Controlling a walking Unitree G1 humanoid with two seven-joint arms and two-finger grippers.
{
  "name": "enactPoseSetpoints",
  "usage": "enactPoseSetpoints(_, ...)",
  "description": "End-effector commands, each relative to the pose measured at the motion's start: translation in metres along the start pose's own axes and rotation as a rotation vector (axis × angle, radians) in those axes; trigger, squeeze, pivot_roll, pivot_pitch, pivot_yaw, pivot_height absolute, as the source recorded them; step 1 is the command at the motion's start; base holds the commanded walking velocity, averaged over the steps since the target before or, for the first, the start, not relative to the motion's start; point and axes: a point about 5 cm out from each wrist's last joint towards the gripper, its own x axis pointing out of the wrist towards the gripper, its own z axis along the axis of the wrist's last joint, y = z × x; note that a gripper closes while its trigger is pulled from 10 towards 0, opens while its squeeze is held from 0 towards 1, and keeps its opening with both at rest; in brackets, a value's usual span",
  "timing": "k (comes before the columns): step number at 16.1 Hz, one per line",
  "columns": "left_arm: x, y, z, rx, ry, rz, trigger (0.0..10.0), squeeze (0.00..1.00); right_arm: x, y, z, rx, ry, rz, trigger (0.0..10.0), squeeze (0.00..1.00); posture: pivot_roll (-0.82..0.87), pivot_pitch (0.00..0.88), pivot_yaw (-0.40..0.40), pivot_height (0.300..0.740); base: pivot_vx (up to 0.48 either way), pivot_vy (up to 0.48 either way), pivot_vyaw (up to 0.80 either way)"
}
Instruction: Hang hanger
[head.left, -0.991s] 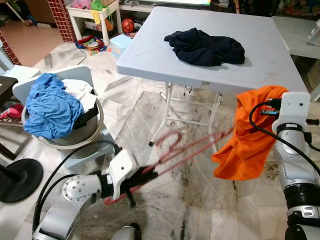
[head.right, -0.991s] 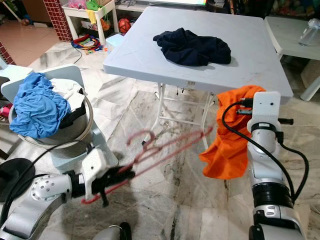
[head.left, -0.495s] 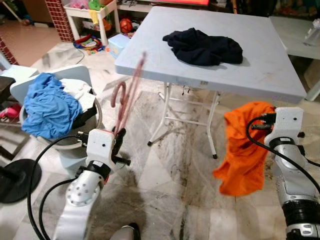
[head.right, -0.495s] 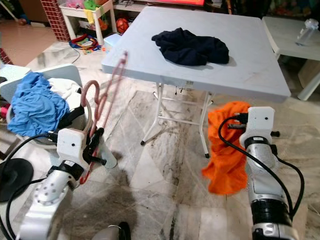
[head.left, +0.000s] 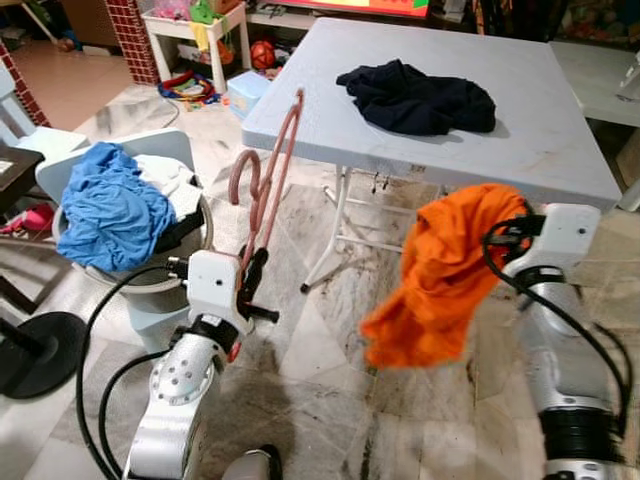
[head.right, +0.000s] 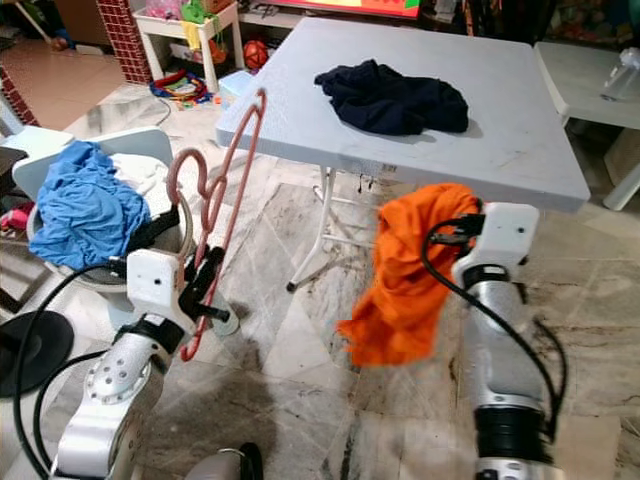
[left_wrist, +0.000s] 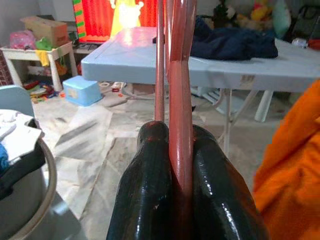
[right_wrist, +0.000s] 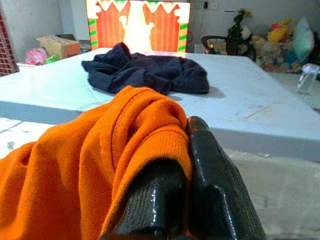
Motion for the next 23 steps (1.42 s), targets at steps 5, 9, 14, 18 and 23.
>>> enactPoseSetpoints(5, 0.007, 0.003, 0.010, -0.015, -0.046, -0.023, 10.0, 0.00, -0.001, 0.007, 0.013, 0.089, -0.057, 0.017, 0.0, 0.00, 0.09, 0.038, -0.039, 0.740, 0.283, 0.000, 0.00)
enactPoseSetpoints(9, 0.004, 0.015, 0.010, -0.028, -0.047, 0.021, 10.0, 0.00, -0.012, -0.003, 0.013, 0.102, -0.077, -0.033, 0.0, 0.00, 0.09, 0.041, -0.045, 0.740, 0.329, 0.000, 0.00)
enactPoseSetpoints(14, 0.006, 0.013, 0.016, -0.053, -0.079, 0.006, 10.0, 0.00, -0.018, 0.009, 0.012, 0.087, -0.067, 0.019, 0.0, 0.00, 0.09, 0.035, -0.050, 0.740, 0.361, 0.110, 0.00)
enactPoseSetpoints(18, 0.004, 0.018, 0.015, -0.049, -0.069, 0.022, 10.0, 0.00, -0.018, 0.008, 0.011, 0.085, -0.063, 0.019, 0.0, 0.00, 0.10, 0.038, -0.052, 0.740, 0.394, 0.273, 0.00)
enactPoseSetpoints(23, 0.008, 0.016, 0.018, -0.056, -0.072, 0.006, 10.0, 0.00, -0.016, 0.008, 0.015, 0.095, -0.080, 0.000, 1.8, 0.00, 0.09, 0.039, -0.046, 0.740, 0.404, 0.212, 0.00)
